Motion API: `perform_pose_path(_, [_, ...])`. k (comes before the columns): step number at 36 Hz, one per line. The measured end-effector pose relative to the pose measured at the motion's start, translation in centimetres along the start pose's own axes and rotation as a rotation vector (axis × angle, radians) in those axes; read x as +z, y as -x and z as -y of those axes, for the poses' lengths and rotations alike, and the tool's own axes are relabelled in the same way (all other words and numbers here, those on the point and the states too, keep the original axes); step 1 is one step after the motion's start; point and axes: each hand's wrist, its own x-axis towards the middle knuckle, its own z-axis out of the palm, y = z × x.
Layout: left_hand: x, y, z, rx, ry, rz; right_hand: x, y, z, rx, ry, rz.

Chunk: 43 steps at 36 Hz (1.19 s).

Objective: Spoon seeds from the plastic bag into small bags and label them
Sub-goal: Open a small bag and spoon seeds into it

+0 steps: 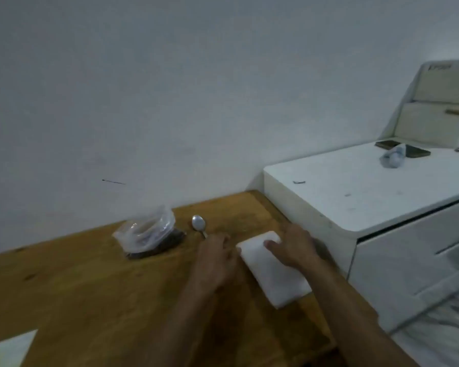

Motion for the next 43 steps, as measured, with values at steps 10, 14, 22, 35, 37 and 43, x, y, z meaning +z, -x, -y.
perform_pose_path(10, [3.6,-2.9,0.5,-0.048,-0.309,0.113,2.4,-0.6,-0.6,0.030,-0.019,-0.149])
perform_pose_path(14, [3.9,-2.3,0.5,-0.030,-0.307,0.016,2.8,-0.6,-0.8,0.022,-0.033,-0.184])
perform_pose_path(22, [4.1,-1.1,-0.6,-0.084,-0.180,-0.148,1.9,-0.2,-0.3,0.032,-0.128,-0.254])
perform_pose_path(35, [-5.1,-0.8,-2.1,-0.217,0.899,-0.124,-5.4,2.7,5.1,-0.246,-0.805,0.041])
perform_pose_path(37, [-7.4,0.0,-1.4,-0.191,0.904,-0.136,-4.7,3.4,6.8,-0.282,-0.842,0.112])
perform_pose_path(43, [-12.9,3.2,2.5,-0.243,0.807,-0.330,0.5,5.4,13.1,-0.340,-0.969,0.181])
